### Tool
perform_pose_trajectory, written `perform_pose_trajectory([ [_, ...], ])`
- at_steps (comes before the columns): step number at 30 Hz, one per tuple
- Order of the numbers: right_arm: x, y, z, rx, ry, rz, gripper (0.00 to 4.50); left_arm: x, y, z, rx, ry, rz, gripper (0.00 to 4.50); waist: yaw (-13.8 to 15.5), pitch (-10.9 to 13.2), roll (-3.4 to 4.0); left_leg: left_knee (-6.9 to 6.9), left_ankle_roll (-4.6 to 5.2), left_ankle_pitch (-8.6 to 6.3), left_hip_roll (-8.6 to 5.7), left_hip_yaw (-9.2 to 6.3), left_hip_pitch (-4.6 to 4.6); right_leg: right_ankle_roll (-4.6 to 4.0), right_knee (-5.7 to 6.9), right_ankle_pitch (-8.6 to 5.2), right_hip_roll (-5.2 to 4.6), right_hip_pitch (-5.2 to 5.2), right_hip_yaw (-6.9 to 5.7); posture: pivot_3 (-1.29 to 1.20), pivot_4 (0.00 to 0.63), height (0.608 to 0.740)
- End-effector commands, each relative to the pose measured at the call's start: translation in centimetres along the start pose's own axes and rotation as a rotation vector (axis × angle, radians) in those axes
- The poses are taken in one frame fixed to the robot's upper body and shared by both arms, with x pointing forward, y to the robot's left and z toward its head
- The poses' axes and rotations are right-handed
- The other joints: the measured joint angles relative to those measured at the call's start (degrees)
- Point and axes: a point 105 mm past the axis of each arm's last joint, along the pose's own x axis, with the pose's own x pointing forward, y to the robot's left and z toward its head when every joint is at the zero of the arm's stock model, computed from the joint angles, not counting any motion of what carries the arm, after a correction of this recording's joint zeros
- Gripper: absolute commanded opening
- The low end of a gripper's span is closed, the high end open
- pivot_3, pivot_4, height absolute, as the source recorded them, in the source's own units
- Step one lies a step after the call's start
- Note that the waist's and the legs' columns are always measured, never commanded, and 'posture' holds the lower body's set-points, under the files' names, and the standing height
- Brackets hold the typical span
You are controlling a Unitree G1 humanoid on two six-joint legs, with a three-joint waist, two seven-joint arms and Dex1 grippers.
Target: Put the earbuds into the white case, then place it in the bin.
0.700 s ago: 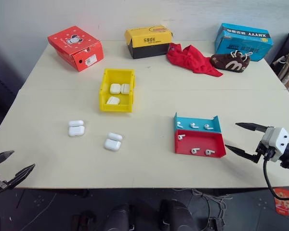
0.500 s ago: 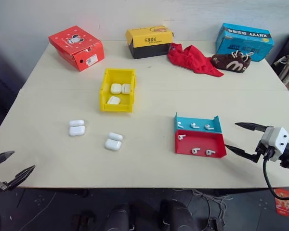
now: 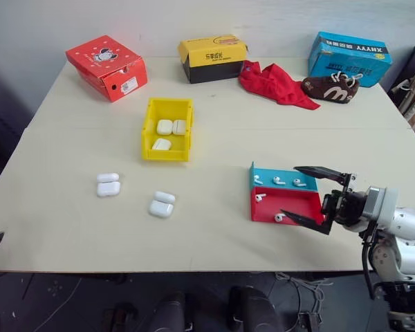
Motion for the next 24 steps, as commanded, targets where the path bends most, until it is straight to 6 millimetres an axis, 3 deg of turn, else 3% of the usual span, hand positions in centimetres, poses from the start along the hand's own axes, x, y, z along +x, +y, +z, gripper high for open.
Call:
perform_pose_trajectory([
  [1,-0.1,0.3,0.6,-0.063,-0.031,0.019,4.45,-1.1,-0.3,0.7,-0.041,0.031,0.008,4.50,0.32,-0.03,-0.15,0.00,-0.04,-0.03,-0.01,0.00,0.00,0.00,-0.02,0.00,-0.02,0.00,0.00,0.00,0.150,0.740],
  [4,-0.4,0.2,0.5,-0.064,-0.024,0.025,4.45,-0.9,-2.3,1.5,-0.078,0.045,-0.050,4.50,0.97,-0.04,-0.19,0.01,-0.08,-0.05,-0.02,-0.01,0.01,0.00,-0.11,0.00,-0.04,0.00,0.02,0.00,0.150,0.740],
  [9,-1.1,0.0,0.4,-0.051,0.001,0.027,4.45,0.8,-8.7,5.4,-0.123,0.065,-0.173,4.50,2.07,0.01,-0.19,0.01,-0.15,0.04,-0.02,-0.10,0.01,-0.01,-0.06,0.00,-0.07,0.00,0.08,0.00,0.150,0.740],
  [13,-1.8,-0.4,0.1,-0.049,0.031,0.013,4.45,3.4,-14.3,8.3,-0.156,0.044,-0.196,4.50,2.38,0.09,-0.04,0.04,-0.23,0.15,-0.03,-0.13,0.04,-0.01,0.03,0.00,-0.02,0.04,0.08,0.00,0.150,0.740],
  [15,-1.9,-0.5,-0.1,-0.045,0.042,0.008,4.45,4.7,-16.1,9.0,-0.148,0.002,-0.167,4.50,2.36,0.10,0.00,0.04,-0.24,0.17,-0.05,-0.12,0.11,0.02,0.06,0.01,0.00,0.13,0.09,0.00,0.150,0.740],
  [19,-2.0,-0.6,-0.4,-0.036,0.059,-0.008,4.45,6.6,-17.8,9.1,-0.164,-0.036,-0.026,4.50,1.46,0.18,-0.22,0.02,-0.07,0.38,0.01,-0.07,0.07,0.06,0.26,0.04,0.29,0.13,0.10,0.00,0.150,0.740],
  [24,-2.0,-0.4,-0.4,-0.024,0.066,-0.016,4.45,7.8,-19.6,8.3,-0.209,-0.018,0.004,4.50,1.69,0.24,-0.35,0.08,-0.27,0.50,0.29,0.00,0.07,0.05,0.09,0.03,0.69,0.16,0.17,0.00,0.150,0.740],
])
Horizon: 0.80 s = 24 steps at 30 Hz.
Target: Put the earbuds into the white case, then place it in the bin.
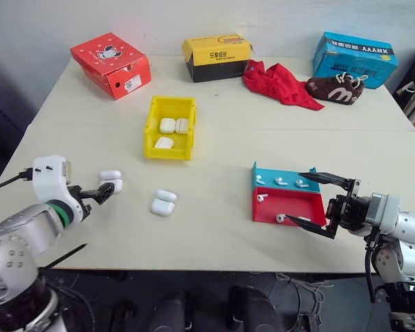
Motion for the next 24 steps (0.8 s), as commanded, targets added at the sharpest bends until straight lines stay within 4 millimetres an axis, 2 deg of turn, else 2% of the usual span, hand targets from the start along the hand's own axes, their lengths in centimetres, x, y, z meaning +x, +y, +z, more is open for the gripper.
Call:
perform_pose_trajectory([
  [1,-0.1,-0.3,0.9,-0.030,-0.004,-0.009,4.45,-0.1,-0.3,0.8,0.010,-0.048,0.053,4.50,0.13,0.04,-0.06,0.02,-0.02,0.02,0.02,0.00,-0.01,-0.01,0.00,0.00,0.01,0.00,0.00,0.00,0.150,0.740],
  [11,0.6,0.3,1.8,-0.013,-0.015,-0.021,4.45,3.7,-1.8,0.3,0.058,0.065,0.039,4.50,1.41,0.06,-0.10,0.07,-0.40,-0.03,0.03,-0.01,0.02,-0.02,-0.06,-0.01,0.00,-0.05,0.10,0.00,0.150,0.740],
  [18,0.7,0.4,1.8,-0.004,-0.015,-0.030,4.45,5.0,-1.9,0.2,0.148,0.105,0.041,4.50,1.39,0.06,-0.11,0.06,-0.27,0.05,0.04,-0.01,-0.03,-0.03,-0.03,-0.01,0.00,-0.11,0.10,0.00,0.150,0.740],
  [24,0.7,0.5,1.6,0.001,-0.013,-0.043,4.45,6.0,-2.2,0.3,0.113,0.096,0.031,4.50,1.40,0.06,-0.11,0.06,-0.27,0.06,0.04,0.00,-0.01,-0.03,-0.03,-0.01,-0.02,-0.11,0.10,0.00,0.150,0.740],
])
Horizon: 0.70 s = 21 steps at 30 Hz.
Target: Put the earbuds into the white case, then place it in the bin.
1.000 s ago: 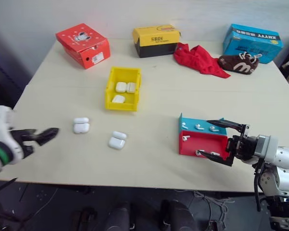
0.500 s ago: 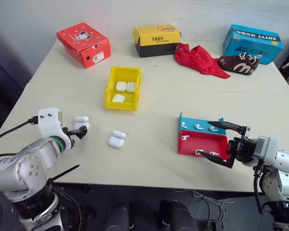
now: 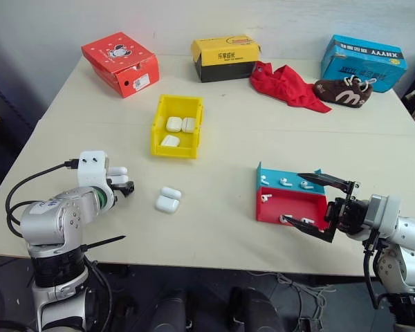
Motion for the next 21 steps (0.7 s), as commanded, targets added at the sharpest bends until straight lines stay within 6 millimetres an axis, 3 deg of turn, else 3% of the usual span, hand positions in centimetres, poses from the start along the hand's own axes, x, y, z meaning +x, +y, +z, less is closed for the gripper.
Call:
perform_pose_trajectory([
  [1,0.2,-0.2,0.8,-0.035,-0.018,-0.007,4.45,0.5,0.1,0.4,-0.007,-0.018,0.011,4.50,0.00,0.00,0.00,0.00,-0.01,0.01,0.00,0.00,0.00,0.00,0.00,0.00,-0.01,0.00,0.00,0.00,0.150,0.740],
  [11,0.4,-0.2,0.9,-0.041,-0.017,-0.019,4.45,1.4,-1.0,-0.6,0.026,0.031,-0.023,4.50,0.11,-0.01,0.01,0.00,-0.12,0.03,-0.01,-0.01,0.04,0.00,0.06,0.00,-0.05,0.00,0.00,0.00,0.150,0.740],
  [14,0.6,-0.1,1.2,-0.050,-0.018,-0.025,4.50,1.1,-1.1,-1.5,0.029,0.056,-0.023,3.97,0.09,-0.01,0.01,0.00,-0.13,0.04,-0.02,-0.01,0.04,0.00,0.07,0.00,-0.08,0.01,0.00,0.00,0.150,0.740],
  [18,0.7,0.1,1.2,-0.050,-0.016,-0.031,4.50,0.6,-0.9,-2.4,0.029,0.082,-0.017,2.81,0.04,-0.01,0.01,-0.02,-0.15,0.01,-0.02,-0.01,0.05,0.00,0.06,0.00,-0.08,0.01,0.00,0.00,0.150,0.740],
  [21,0.9,0.1,1.2,-0.049,-0.018,-0.032,4.50,0.0,0.1,-2.6,0.036,0.081,-0.004,2.79,-0.13,-0.01,0.01,-0.03,-0.14,0.01,-0.02,0.00,0.05,0.00,0.04,0.00,-0.07,0.00,0.00,0.00,0.150,0.740],
])
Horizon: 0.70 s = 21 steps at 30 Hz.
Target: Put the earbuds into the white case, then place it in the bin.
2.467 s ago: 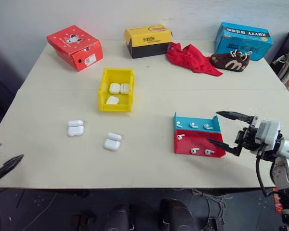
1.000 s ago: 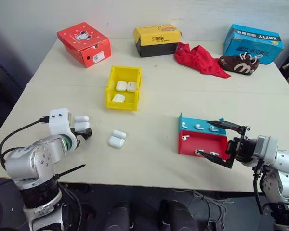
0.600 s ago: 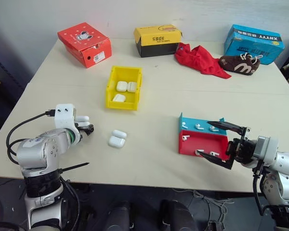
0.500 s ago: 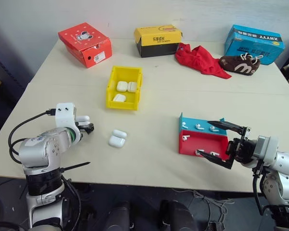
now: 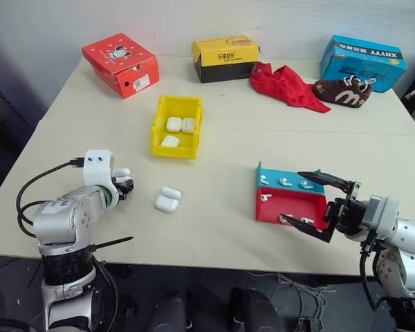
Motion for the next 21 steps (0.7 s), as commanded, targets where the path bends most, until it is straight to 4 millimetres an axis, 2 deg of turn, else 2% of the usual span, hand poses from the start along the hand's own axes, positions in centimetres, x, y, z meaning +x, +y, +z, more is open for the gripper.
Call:
perform_pose_trajectory([
  [1,0.5,0.1,0.9,-0.027,-0.023,0.002,4.50,-0.5,1.4,-1.6,-0.004,0.048,0.003,2.79,-0.15,0.00,0.00,0.00,0.00,0.00,0.01,0.00,0.00,0.00,0.00,0.00,0.00,0.00,0.00,0.00,0.150,0.740],
  [5,0.5,-0.1,0.7,0.000,0.020,-0.005,4.50,-3.3,2.9,2.6,0.008,-0.273,-0.182,2.79,-0.62,0.02,-0.04,-0.03,-0.01,0.02,0.12,0.09,-0.07,-0.08,0.03,-0.05,0.07,-0.17,0.01,0.00,0.150,0.740],
  [7,0.0,-0.6,0.4,0.032,0.095,-0.018,4.50,-7.2,0.9,5.4,0.092,-0.544,-0.500,2.79,-0.48,0.06,-0.10,-0.02,-0.06,0.05,0.19,0.10,-0.22,-0.17,0.08,-0.09,0.09,-0.36,0.00,0.00,0.150,0.740],
  [8,-0.2,-0.9,0.4,0.041,0.121,-0.026,4.50,-8.9,0.2,5.9,0.140,-0.634,-0.615,2.79,-0.26,0.06,-0.10,0.02,-0.04,0.07,0.20,0.12,-0.36,-0.20,0.14,-0.10,0.07,-0.51,0.02,0.00,0.150,0.740],
  [11,-1.5,-2.0,0.5,0.051,0.184,-0.086,4.50,-12.2,-1.2,5.8,0.292,-0.800,-0.873,2.79,0.17,0.06,-0.09,0.05,-0.15,0.00,0.17,0.10,-0.44,-0.25,0.09,-0.12,-0.01,-0.57,0.00,0.00,0.150,0.740],
  [13,-2.7,-2.4,0.0,0.071,0.280,-0.127,4.50,-13.3,-2.4,5.4,0.352,-0.831,-1.018,2.79,0.38,0.07,-0.05,0.03,-0.13,-0.01,0.13,0.10,-0.44,-0.25,0.06,-0.12,-0.02,-0.53,-0.01,0.00,0.150,0.740],
  [17,-7.8,-1.5,-0.5,0.043,0.481,-0.177,4.50,-15.9,-8.1,4.2,0.377,-0.898,-1.385,2.79,1.18,0.08,-0.07,0.01,0.19,0.12,0.10,0.10,-0.44,-0.23,0.01,-0.12,0.01,-0.45,-0.07,0.00,0.150,0.740],
  [18,-8.7,-1.4,-0.6,0.045,0.524,-0.190,4.50,-16.2,-8.6,3.9,0.376,-0.901,-1.428,2.79,1.27,0.09,-0.09,0.01,0.22,0.10,0.10,0.13,-0.43,-0.22,0.00,-0.11,0.05,-0.43,-0.05,0.00,0.150,0.740],
  [21,-13.8,-0.4,-1.5,0.081,0.705,-0.296,4.50,-16.3,-10.7,2.3,0.379,-0.890,-1.578,2.79,1.36,0.09,-0.09,0.02,0.28,0.10,0.09,0.25,-0.42,-0.16,-0.07,-0.07,0.13,-0.42,0.01,0.00,0.150,0.740],
])
